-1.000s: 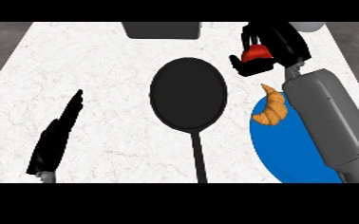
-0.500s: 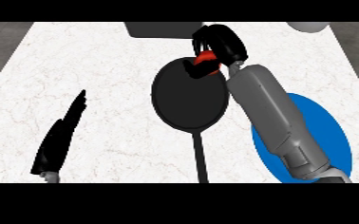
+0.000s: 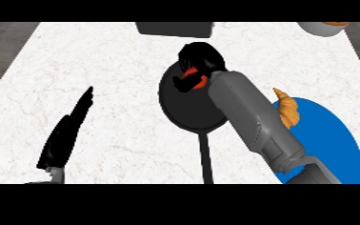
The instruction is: Pick the tomato from the plate and place it in the pan
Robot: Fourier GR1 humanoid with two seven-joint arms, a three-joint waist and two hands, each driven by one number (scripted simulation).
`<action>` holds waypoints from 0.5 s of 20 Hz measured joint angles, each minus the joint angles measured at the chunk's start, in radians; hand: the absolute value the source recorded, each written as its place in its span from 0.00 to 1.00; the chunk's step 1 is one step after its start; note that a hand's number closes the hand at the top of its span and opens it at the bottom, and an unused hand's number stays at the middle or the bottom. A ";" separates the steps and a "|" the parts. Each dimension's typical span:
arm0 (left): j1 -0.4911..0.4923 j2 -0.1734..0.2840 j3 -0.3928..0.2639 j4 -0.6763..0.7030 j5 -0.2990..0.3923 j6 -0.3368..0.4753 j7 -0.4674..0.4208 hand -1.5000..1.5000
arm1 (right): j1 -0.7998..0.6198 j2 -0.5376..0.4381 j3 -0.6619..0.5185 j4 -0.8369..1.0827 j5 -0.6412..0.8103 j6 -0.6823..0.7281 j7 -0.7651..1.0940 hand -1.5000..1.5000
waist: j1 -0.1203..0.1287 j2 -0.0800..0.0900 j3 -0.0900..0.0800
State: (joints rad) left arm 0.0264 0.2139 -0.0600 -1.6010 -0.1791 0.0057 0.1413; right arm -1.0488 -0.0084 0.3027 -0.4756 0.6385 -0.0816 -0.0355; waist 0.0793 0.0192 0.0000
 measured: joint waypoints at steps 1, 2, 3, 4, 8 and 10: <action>-0.005 0.002 0.000 0.001 0.003 -0.006 -0.002 0.50 | 0.004 0.002 -0.017 0.015 -0.039 0.018 0.010 0.00 | 0.010 0.003 0.000; -0.013 0.002 0.000 -0.002 0.004 -0.008 0.003 0.50 | 0.007 0.003 -0.029 0.033 -0.073 0.035 0.019 0.00 | 0.017 0.006 0.000; -0.012 0.004 -0.002 0.003 0.000 -0.010 -0.005 0.50 | 0.013 0.004 -0.040 0.050 -0.106 0.051 0.025 0.00 | 0.021 0.007 0.001; -0.015 0.004 -0.005 0.000 0.001 -0.013 -0.001 0.50 | 0.019 0.005 -0.046 0.062 -0.142 0.063 0.036 0.00 | 0.028 0.008 0.001; -0.050 -0.001 -0.006 0.025 -0.001 -0.018 0.003 0.50 | 0.039 0.007 -0.073 0.079 -0.284 0.074 0.007 0.00 | 0.040 0.012 0.001; -0.055 -0.004 -0.006 0.025 -0.001 -0.016 0.009 0.50 | 0.048 0.008 -0.089 0.077 -0.340 0.042 -0.037 0.00 | 0.039 0.011 0.002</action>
State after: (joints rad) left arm -0.0286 0.2095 -0.0658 -1.5759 -0.1801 -0.0106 0.1504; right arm -1.0005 -0.0008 0.2139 -0.3986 0.2990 -0.0398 -0.0729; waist 0.1188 0.0303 0.0019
